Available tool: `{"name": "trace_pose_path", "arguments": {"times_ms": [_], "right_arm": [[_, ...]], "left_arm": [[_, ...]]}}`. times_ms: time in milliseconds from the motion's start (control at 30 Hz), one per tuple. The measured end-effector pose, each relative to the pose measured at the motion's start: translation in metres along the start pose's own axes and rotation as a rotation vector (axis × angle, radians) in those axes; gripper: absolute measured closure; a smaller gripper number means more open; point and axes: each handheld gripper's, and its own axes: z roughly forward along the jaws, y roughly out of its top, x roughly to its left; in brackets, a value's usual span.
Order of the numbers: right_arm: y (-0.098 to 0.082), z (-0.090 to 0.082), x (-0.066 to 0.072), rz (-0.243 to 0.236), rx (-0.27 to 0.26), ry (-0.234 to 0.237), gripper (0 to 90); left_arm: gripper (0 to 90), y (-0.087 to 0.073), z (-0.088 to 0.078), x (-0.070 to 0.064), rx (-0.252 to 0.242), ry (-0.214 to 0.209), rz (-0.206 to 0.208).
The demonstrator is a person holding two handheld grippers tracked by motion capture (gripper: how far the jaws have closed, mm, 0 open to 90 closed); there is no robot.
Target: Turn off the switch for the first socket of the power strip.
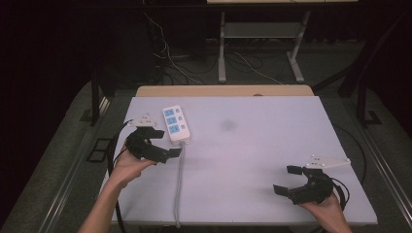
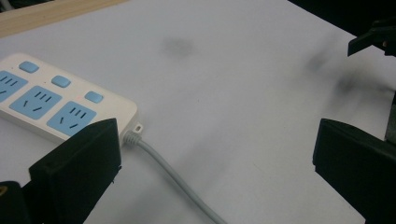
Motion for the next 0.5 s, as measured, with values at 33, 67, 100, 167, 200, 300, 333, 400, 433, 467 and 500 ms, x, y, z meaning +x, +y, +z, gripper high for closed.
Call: {"name": "trace_pose_path", "arguments": {"times_ms": [33, 67, 100, 167, 200, 300, 333, 400, 433, 467, 500], "right_arm": [[0.000, 0.000, 0.000, -0.001, 0.000, 0.000, 0.4], [0.000, 0.000, 0.000, -0.001, 0.000, 0.000, 0.5], [0.000, 0.000, 0.000, -0.001, 0.000, 0.000, 0.4], [0.000, 0.000, 0.000, 0.001, 0.000, -0.001, 0.5], [0.000, 0.000, -0.001, 0.001, 0.000, 0.000, 0.4], [0.000, -0.001, -0.001, 0.003, 0.000, -0.001, 0.4], [0.000, -0.001, -0.001, 0.004, 0.001, -0.001, 0.4], [0.000, 0.000, -0.001, 0.003, 0.002, -0.001, 0.4], [0.000, 0.000, -0.001, 0.004, 0.002, -0.002, 0.5], [-0.001, 0.000, -0.001, 0.003, 0.002, -0.002, 0.4], [-0.001, 0.000, -0.001, 0.002, 0.003, -0.002, 0.4]], "left_arm": [[0.0, 0.001, 0.001, 0.001, 0.001, 0.001, 0.001], [0.0, 0.002, 0.001, 0.002, 0.003, 0.002, -0.002], [0.0, 0.003, 0.002, 0.003, 0.006, 0.005, 0.002], [0.0, 0.005, 0.003, 0.005, 0.011, 0.008, 0.001], [0.0, 0.006, 0.004, 0.006, 0.017, 0.010, 0.003], [0.0, 0.009, 0.005, 0.009, 0.024, 0.014, 0.004], [0.0, 0.010, 0.005, 0.011, 0.031, 0.016, 0.011], [0.0, 0.013, 0.006, 0.012, 0.032, 0.021, 0.012], [0.0, 0.015, 0.006, 0.013, 0.033, 0.022, 0.013], [0.0, 0.016, 0.006, 0.013, 0.034, 0.023, 0.015], [0.0, 0.018, 0.006, 0.014, 0.039, 0.023, 0.019]]}}
